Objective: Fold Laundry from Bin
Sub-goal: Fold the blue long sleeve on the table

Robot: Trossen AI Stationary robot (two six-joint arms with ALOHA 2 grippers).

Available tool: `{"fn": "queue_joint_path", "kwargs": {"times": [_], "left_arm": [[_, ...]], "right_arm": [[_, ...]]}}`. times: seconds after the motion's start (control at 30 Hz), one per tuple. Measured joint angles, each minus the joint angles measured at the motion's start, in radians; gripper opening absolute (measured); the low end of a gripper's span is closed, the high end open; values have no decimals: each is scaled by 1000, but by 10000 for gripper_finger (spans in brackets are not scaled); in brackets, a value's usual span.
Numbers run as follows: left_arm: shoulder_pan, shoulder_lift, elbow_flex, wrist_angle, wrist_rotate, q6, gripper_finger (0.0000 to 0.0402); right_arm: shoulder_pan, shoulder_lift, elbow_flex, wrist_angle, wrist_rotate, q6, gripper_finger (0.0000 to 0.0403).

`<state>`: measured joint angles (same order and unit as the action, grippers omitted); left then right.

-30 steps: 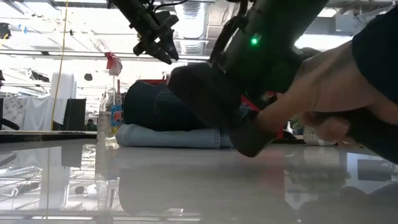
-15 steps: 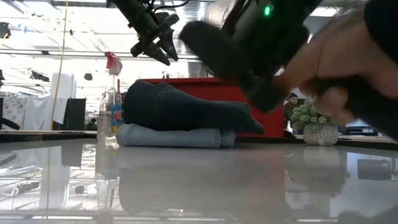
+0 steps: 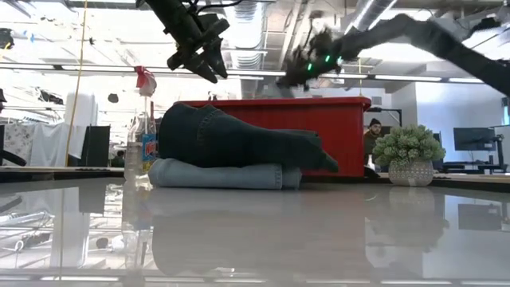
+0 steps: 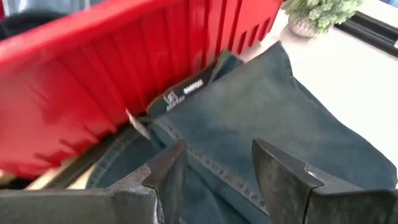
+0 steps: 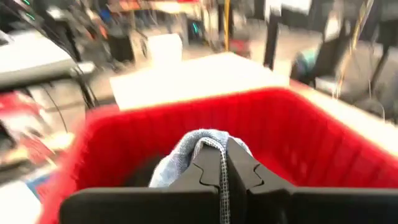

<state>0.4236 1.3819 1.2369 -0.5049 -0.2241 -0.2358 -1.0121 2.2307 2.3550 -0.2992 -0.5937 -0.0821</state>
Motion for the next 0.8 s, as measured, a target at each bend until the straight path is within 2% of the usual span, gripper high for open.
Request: {"fn": "queue_joint_path", "kwargs": {"times": [0.2,0.43,0.67,0.8], "left_arm": [[0,-8,0,103,34,120,169],[12,-29,1,183,103,282,169],[36,-37,1,179,313,483,169],[55,-40,1,183,447,588,169]], "right_arm": [[10,-217,0,12,-64,-2,24],[89,-487,0,1,-72,56,24],[270,-743,2,-18,-90,233,24],[431,-863,3,-199,-121,279,24]]}}
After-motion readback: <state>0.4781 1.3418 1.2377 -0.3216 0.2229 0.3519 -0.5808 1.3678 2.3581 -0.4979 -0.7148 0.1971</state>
